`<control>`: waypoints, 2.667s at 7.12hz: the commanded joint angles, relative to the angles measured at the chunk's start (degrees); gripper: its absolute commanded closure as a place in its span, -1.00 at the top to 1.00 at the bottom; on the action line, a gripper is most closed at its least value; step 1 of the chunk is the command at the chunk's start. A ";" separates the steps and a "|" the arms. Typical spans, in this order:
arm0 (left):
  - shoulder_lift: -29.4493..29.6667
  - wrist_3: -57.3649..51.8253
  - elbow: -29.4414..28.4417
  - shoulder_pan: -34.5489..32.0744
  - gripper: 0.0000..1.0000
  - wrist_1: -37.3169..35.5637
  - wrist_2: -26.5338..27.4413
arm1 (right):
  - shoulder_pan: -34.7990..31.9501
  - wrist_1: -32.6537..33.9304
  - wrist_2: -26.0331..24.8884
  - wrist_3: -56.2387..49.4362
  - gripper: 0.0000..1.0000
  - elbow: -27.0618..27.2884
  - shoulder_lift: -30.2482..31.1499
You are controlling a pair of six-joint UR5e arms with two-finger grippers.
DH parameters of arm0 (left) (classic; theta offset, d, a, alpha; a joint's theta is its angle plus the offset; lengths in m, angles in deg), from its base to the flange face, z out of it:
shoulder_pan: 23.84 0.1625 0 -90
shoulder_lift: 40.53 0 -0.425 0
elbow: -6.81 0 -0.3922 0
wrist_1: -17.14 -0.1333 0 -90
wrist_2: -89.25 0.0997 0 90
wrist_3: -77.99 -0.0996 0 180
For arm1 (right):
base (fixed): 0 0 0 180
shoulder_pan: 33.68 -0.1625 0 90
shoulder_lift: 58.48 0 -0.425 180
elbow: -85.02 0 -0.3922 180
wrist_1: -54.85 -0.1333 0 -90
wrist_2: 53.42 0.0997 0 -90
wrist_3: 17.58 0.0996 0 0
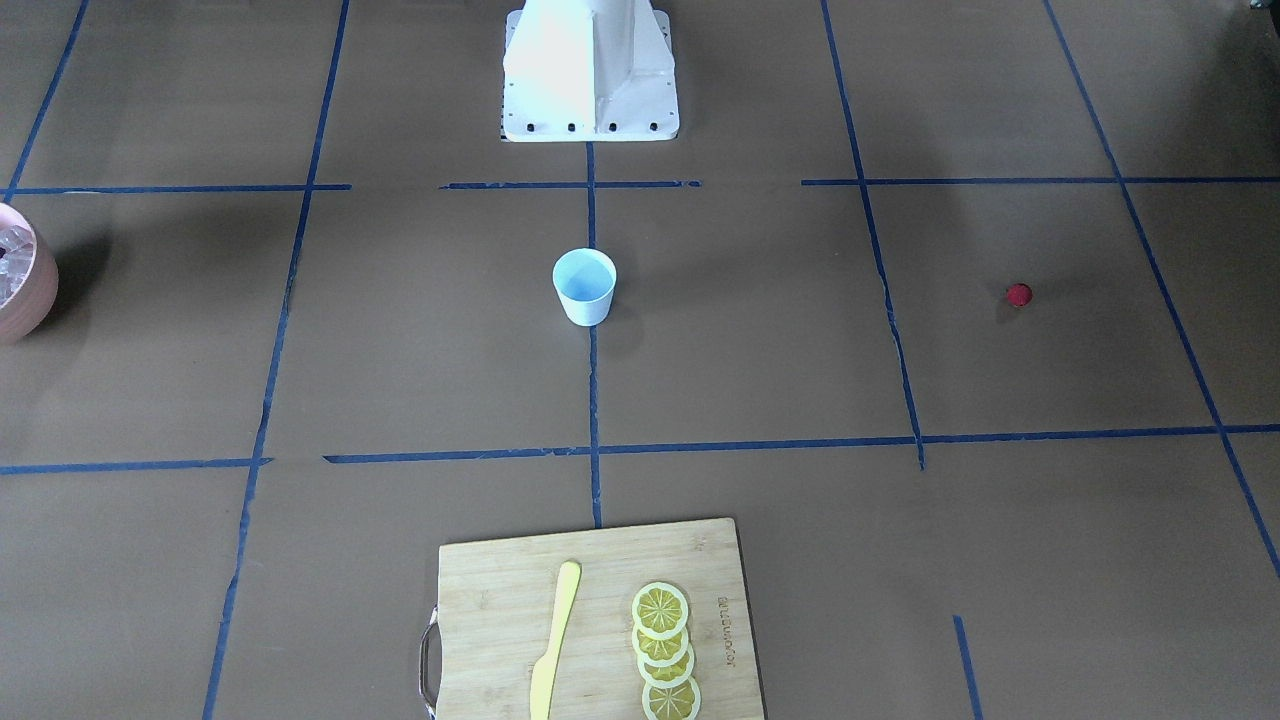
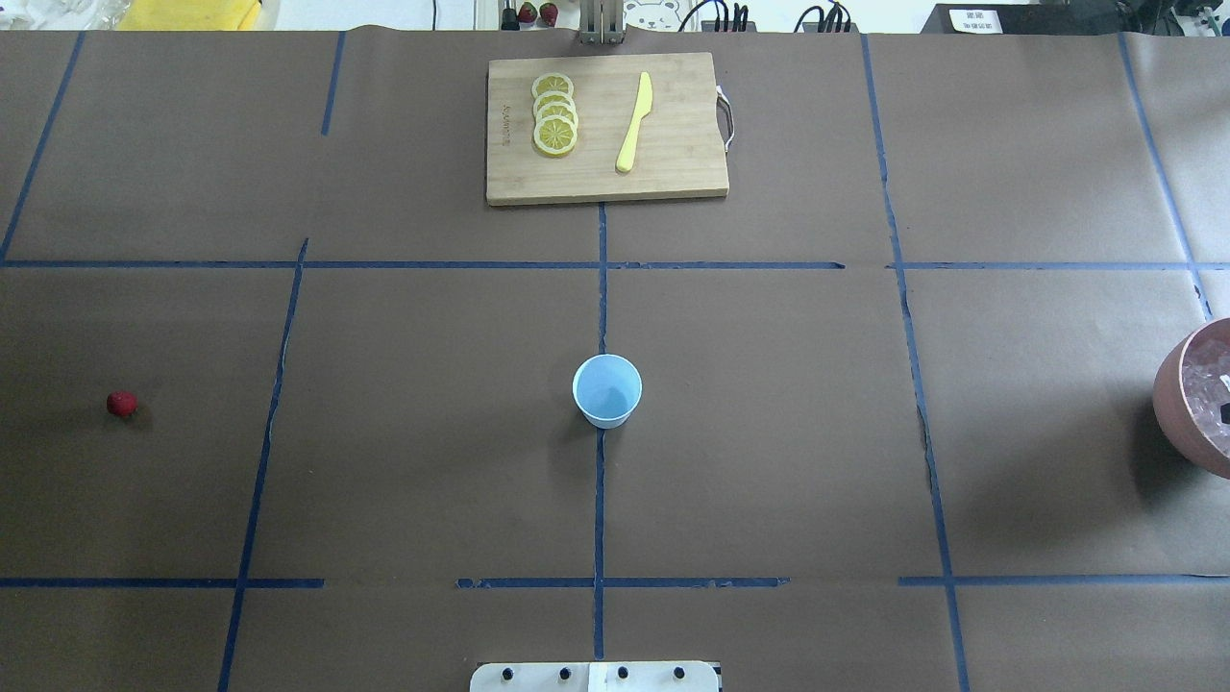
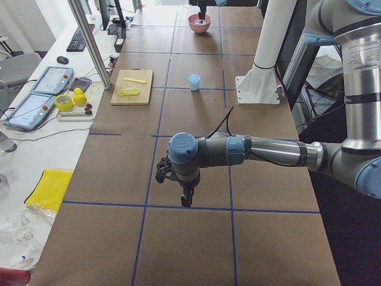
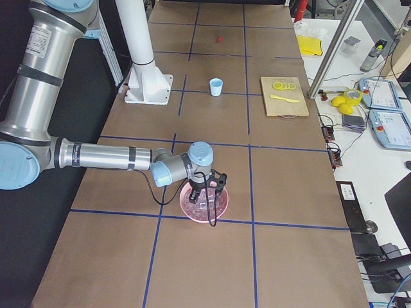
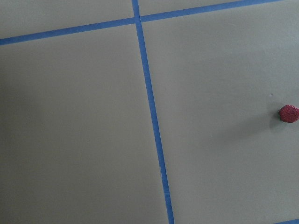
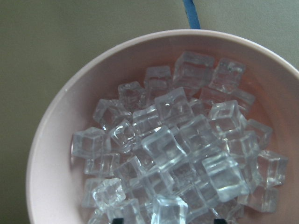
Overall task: Put ice and strawberries in cup
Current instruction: 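Grasp an ice cube from the pink bowl with the right gripper, then carry the ice cube with the right gripper over the light-blue cup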
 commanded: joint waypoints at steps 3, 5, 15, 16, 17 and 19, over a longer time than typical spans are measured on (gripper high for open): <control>0.06 0.09 0.16 0.00 1.00 -0.04 0.00 | 0.43 0.00 -0.01 -0.09 0.18 -0.97 -0.82; -0.03 0.00 0.42 0.00 1.00 -0.21 0.00 | 0.43 0.00 -0.01 -0.09 -0.30 -0.97 -0.82; -0.73 0.09 1.39 -0.09 1.00 -0.48 -4.04 | 15.03 0.70 -0.78 32.68 -1.00 21.61 -10.94; -1.61 0.09 2.35 -0.09 1.00 -0.22 -4.04 | 21.54 0.79 -2.80 42.18 -1.00 21.44 -17.19; -2.05 0.09 3.05 -0.09 1.00 -0.30 -4.04 | 25.79 3.40 -3.86 49.41 -1.00 20.48 -24.04; -2.05 0.09 3.23 -0.09 1.00 -0.13 -4.04 | 32.65 21.35 -9.99 53.61 -1.00 14.80 -44.22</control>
